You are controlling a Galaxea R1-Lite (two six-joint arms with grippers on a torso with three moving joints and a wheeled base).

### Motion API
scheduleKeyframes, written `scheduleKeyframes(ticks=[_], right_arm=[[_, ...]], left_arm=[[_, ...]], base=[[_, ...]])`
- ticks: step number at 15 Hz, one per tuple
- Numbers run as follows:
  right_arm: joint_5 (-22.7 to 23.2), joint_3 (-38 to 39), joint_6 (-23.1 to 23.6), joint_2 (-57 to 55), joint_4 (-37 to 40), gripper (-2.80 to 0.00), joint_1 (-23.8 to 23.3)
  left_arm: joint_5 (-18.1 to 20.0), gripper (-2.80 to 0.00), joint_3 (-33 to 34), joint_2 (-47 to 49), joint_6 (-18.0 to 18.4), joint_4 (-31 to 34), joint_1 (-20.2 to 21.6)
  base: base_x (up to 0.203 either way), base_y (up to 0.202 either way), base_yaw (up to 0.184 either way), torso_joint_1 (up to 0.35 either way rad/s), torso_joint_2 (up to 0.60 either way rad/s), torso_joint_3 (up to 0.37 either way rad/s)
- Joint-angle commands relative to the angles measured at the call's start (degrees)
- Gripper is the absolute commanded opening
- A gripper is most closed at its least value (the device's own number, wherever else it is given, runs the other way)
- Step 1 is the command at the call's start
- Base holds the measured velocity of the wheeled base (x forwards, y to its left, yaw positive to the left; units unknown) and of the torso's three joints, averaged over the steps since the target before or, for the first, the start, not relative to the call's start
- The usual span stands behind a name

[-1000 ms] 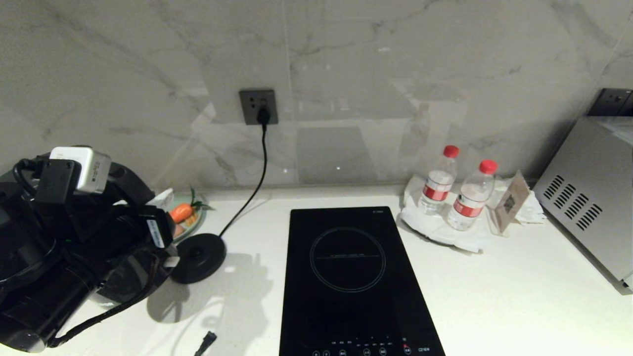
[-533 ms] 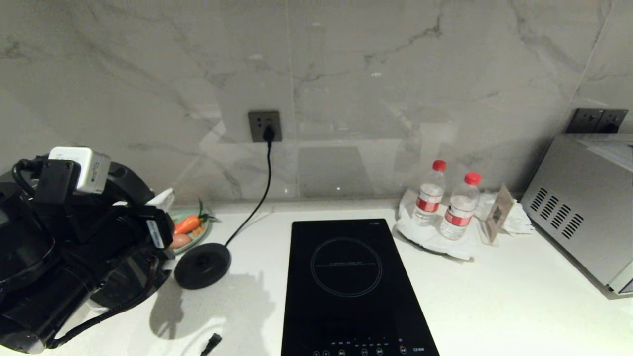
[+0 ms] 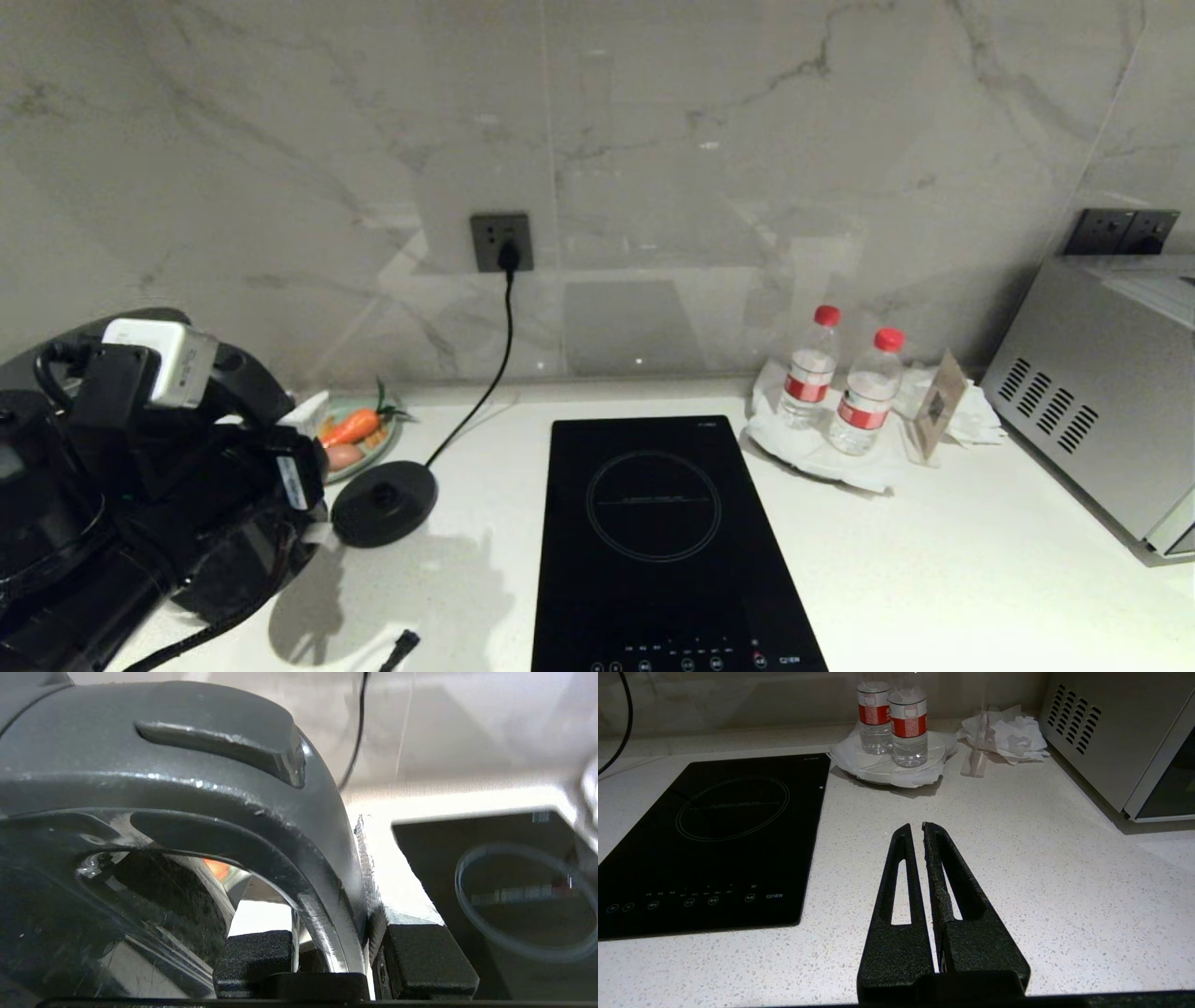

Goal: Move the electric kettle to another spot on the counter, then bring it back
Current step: Place it by the sink

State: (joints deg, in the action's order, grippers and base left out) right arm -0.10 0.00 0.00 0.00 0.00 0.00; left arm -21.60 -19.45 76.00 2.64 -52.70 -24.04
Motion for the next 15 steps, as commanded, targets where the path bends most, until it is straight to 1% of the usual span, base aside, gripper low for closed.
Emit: scheduleKeyframes(ticks=[1, 4, 6, 8, 15], right_arm=[[0.01, 0.00, 0.00, -0.08, 0.09, -2.80, 0.00], [0.01, 0.00, 0.00, -0.09, 0.00, -2.80, 0.00], [0.01, 0.00, 0.00, 0.00, 0.09, -2.80, 0.00], [0.01, 0.00, 0.00, 0.00, 0.09, -2.80, 0.00], [0.01, 0.00, 0.00, -0.09, 0.02, -2.80, 0.00]], left_arm=[[-0.26, -2.80, 3.27, -2.20, -1.55, -0.38, -0.11], [-0.42, -2.80, 7.77, -5.18, -2.51, -0.39, 0.72], [-0.54, -2.80, 8.77, -5.72, -4.10, -0.39, 2.76], [-0.39, -2.80, 9.60, -5.69, -4.26, -0.39, 4.83], [-0.46, -2.80, 10.66, -5.80, -4.40, -0.39, 5.06]], base=[[0.000, 0.000, 0.000, 0.000, 0.00, 0.000], [0.000, 0.000, 0.000, 0.000, 0.00, 0.000], [0.000, 0.000, 0.000, 0.000, 0.00, 0.000], [0.000, 0.000, 0.000, 0.000, 0.00, 0.000], [0.000, 0.000, 0.000, 0.000, 0.00, 0.000]])
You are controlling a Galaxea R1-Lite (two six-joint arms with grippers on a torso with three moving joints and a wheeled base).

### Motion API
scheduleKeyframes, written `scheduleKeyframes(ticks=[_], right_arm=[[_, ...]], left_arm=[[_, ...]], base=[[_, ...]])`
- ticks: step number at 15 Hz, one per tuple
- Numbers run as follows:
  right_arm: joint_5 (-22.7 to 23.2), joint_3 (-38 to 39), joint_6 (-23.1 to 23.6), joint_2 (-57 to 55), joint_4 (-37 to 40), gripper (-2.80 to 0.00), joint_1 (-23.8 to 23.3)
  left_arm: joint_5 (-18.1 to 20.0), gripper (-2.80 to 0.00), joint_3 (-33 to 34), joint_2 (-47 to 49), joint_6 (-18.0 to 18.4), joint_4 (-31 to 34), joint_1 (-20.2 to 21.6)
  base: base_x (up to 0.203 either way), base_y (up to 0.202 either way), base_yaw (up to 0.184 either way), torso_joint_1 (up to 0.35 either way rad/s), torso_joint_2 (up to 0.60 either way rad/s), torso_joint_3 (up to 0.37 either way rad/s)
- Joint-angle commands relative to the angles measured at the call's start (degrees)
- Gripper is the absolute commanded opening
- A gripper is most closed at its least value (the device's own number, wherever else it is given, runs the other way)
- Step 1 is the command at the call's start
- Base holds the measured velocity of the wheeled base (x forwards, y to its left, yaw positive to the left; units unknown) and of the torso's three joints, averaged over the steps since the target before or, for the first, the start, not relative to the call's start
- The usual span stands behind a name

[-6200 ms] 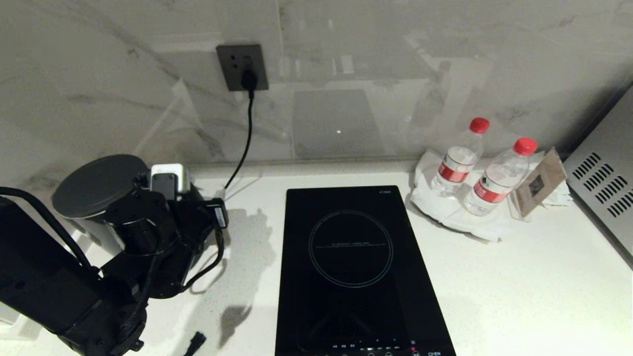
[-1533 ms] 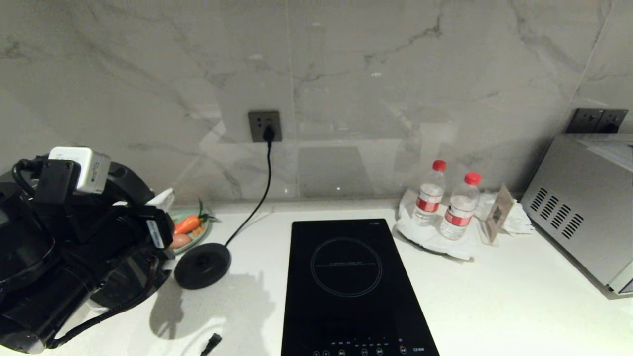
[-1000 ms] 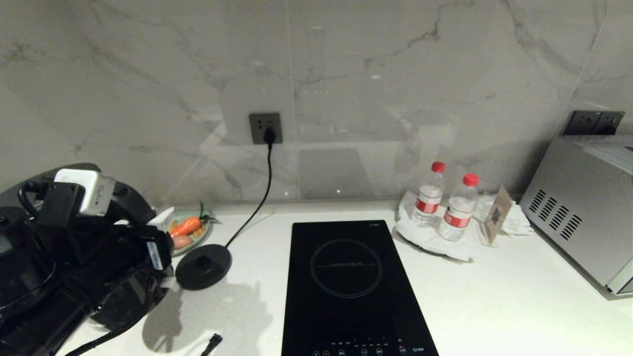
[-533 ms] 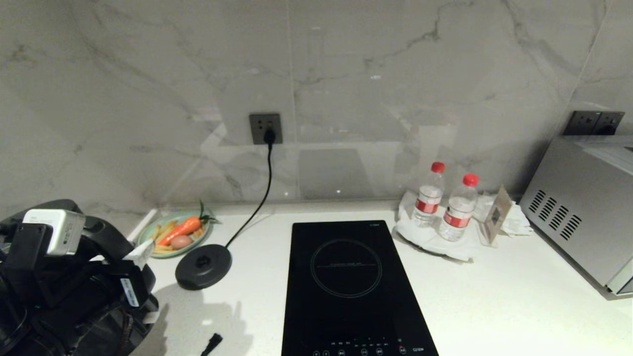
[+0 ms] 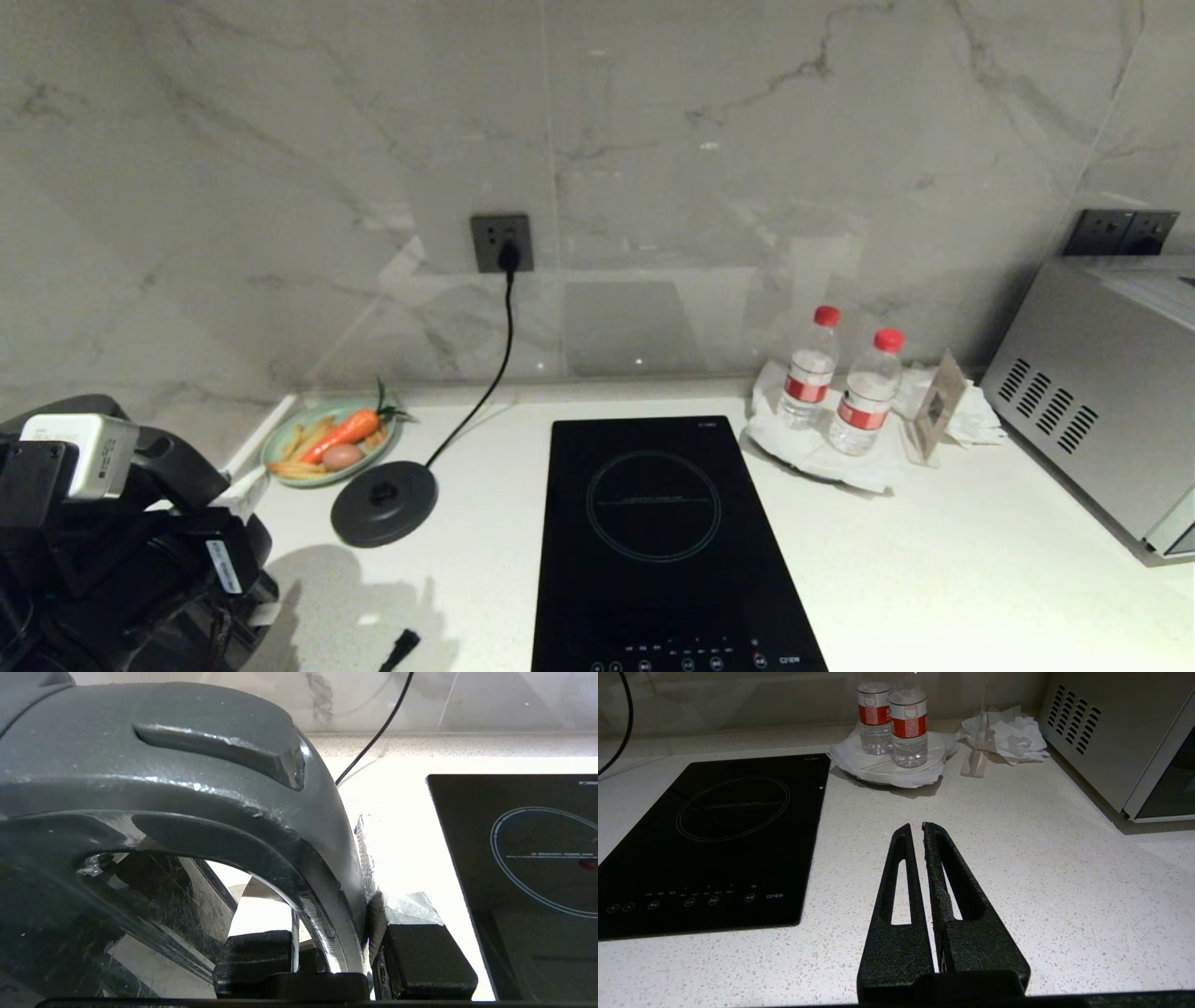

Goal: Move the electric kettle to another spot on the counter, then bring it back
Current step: Place it by the sink

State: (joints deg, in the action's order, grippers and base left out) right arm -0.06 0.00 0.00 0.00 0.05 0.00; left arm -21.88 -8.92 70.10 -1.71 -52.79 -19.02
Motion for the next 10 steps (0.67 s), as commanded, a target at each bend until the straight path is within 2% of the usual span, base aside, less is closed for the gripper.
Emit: scheduleKeyframes(ticks=[1, 10], right_arm=[[-0.03, 0.00, 0.00, 0.00, -0.05, -2.80, 0.00], [-0.03, 0.00, 0.09, 0.00, -0.05, -2.80, 0.00]], left_arm=[[-0.18, -2.80, 0.13, 0.04, 0.04, -0.30, 0.03], [-0.09, -2.80, 0.83, -0.40, 0.48, -0.30, 0.21]], base=[[0.000, 0.000, 0.000, 0.000, 0.00, 0.000], [0.000, 0.000, 0.000, 0.000, 0.00, 0.000]])
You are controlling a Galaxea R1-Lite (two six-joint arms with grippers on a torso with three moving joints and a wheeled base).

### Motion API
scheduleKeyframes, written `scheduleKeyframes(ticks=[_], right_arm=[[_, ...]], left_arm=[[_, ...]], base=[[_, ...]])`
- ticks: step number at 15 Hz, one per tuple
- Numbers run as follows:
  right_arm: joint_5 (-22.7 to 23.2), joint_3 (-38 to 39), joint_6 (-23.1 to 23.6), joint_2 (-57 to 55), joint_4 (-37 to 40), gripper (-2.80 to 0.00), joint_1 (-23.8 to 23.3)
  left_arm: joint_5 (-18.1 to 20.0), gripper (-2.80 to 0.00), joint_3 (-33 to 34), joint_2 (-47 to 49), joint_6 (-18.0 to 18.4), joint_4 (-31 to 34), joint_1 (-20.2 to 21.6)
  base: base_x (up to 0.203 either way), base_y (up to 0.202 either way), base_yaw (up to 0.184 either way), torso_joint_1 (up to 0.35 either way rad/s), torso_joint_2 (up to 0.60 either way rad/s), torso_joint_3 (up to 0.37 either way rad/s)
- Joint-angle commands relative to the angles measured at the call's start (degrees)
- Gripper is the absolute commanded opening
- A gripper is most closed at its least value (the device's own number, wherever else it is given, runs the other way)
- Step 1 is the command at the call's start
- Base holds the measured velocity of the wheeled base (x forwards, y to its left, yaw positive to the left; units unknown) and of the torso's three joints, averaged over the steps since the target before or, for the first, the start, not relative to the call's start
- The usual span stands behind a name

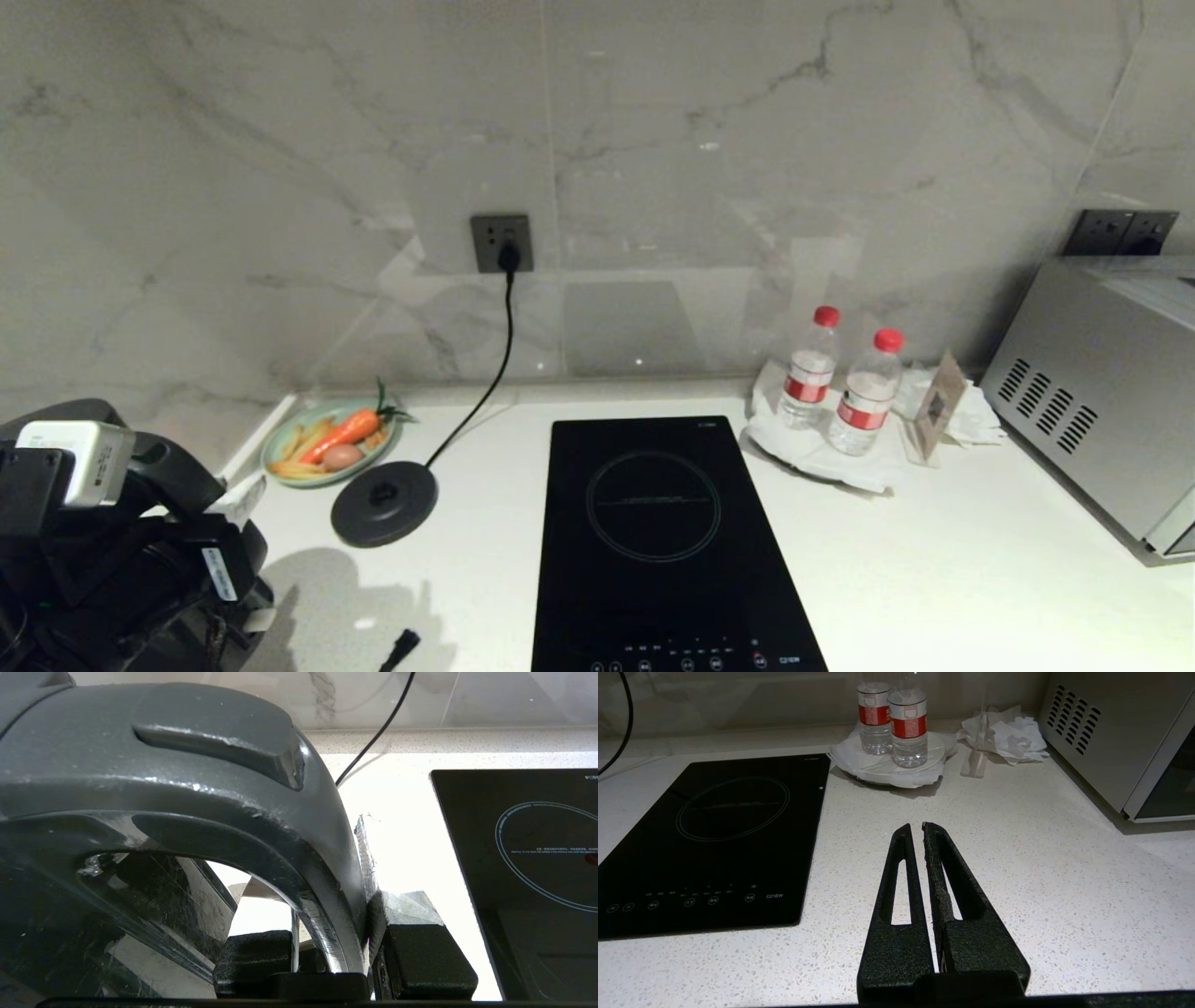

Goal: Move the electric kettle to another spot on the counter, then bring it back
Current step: Place it by the sink

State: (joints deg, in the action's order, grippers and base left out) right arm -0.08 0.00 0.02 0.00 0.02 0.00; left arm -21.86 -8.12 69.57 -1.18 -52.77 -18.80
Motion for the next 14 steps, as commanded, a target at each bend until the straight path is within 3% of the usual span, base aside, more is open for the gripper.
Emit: scheduleKeyframes(ticks=[1, 4, 14], right_arm=[[-0.01, 0.00, 0.06, 0.00, 0.06, -2.80, -0.03], [-0.01, 0.00, 0.06, 0.00, 0.02, -2.80, -0.08], [-0.01, 0.00, 0.06, 0.00, -0.02, -2.80, 0.00]], left_arm=[[-0.18, -2.80, -0.05, 0.04, 0.04, -0.31, -0.01], [-0.11, -2.80, -0.49, -0.14, 0.13, -0.31, -0.01], [-0.11, -2.80, -1.60, 0.04, 0.13, -0.31, -0.01]], base=[[0.000, 0.000, 0.000, 0.000, 0.00, 0.000], [0.001, -0.001, 0.029, 0.000, 0.00, 0.000], [-0.001, -0.008, 0.172, 0.003, 0.00, 0.003]])
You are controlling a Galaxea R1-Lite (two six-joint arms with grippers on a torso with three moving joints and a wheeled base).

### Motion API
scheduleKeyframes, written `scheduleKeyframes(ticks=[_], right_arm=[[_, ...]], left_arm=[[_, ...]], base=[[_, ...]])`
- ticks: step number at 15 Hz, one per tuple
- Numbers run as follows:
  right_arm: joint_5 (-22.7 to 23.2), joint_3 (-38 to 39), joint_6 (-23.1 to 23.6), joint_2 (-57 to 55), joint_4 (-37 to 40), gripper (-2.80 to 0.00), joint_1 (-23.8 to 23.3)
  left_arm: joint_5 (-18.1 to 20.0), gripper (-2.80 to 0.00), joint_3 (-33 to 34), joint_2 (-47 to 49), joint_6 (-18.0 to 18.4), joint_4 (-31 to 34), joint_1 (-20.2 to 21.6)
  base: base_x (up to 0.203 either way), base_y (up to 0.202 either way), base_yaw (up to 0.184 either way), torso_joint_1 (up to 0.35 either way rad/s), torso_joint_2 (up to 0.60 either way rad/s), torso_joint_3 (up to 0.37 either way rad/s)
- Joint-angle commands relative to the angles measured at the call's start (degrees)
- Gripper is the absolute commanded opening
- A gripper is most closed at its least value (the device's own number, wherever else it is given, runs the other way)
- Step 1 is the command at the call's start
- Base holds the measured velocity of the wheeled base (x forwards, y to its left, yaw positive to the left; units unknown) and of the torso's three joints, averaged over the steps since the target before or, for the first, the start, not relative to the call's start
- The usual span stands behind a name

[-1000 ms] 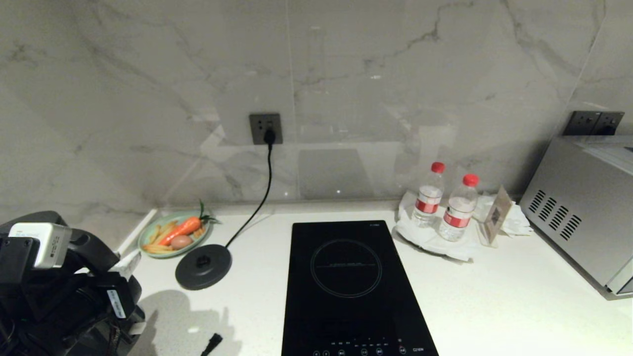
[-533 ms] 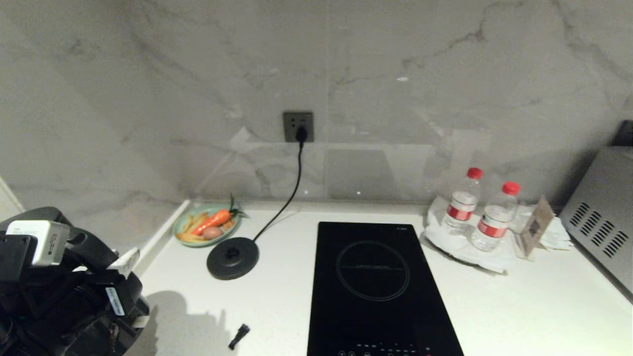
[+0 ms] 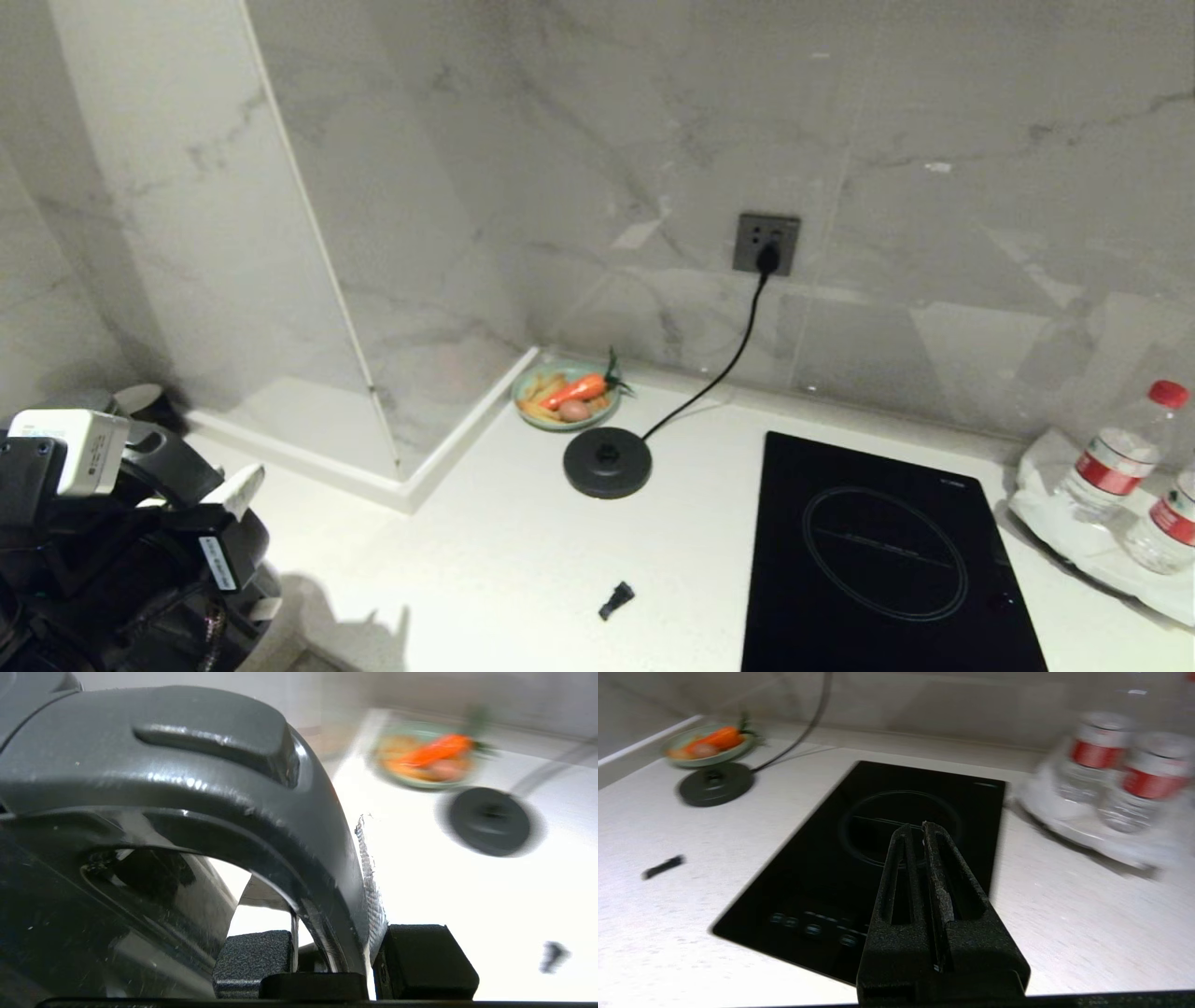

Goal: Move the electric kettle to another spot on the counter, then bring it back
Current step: Place it by the sink

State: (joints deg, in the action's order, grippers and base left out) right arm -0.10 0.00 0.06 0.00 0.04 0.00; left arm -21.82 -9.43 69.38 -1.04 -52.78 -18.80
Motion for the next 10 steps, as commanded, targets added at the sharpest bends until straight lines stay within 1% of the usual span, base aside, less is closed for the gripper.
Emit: scheduleKeyframes(ticks=[1, 3, 5, 10], right_arm=[[0.01, 0.00, 0.03, 0.00, 0.04, -2.80, 0.00], [0.01, 0.00, 0.03, -0.06, -0.01, -2.80, 0.00], [0.01, 0.00, 0.03, 0.00, -0.04, -2.80, 0.00], [0.01, 0.00, -0.02, 0.00, -0.04, -2.80, 0.00]], left_arm=[[-0.15, -2.80, -0.46, 0.29, -0.07, -0.31, -0.01], [-0.15, -2.80, -1.52, 0.76, -0.19, -0.28, -0.10], [-0.07, -2.80, -2.06, 0.96, -0.07, -0.23, -0.44], [0.02, -2.80, -4.02, 1.90, -0.02, -0.05, -1.15]], base=[[-0.005, -0.008, 0.175, 0.001, -0.01, 0.002], [-0.003, -0.007, 0.144, 0.005, -0.01, -0.004], [0.000, -0.002, 0.077, 0.005, 0.00, -0.007], [0.000, 0.000, 0.000, 0.000, 0.00, 0.000]])
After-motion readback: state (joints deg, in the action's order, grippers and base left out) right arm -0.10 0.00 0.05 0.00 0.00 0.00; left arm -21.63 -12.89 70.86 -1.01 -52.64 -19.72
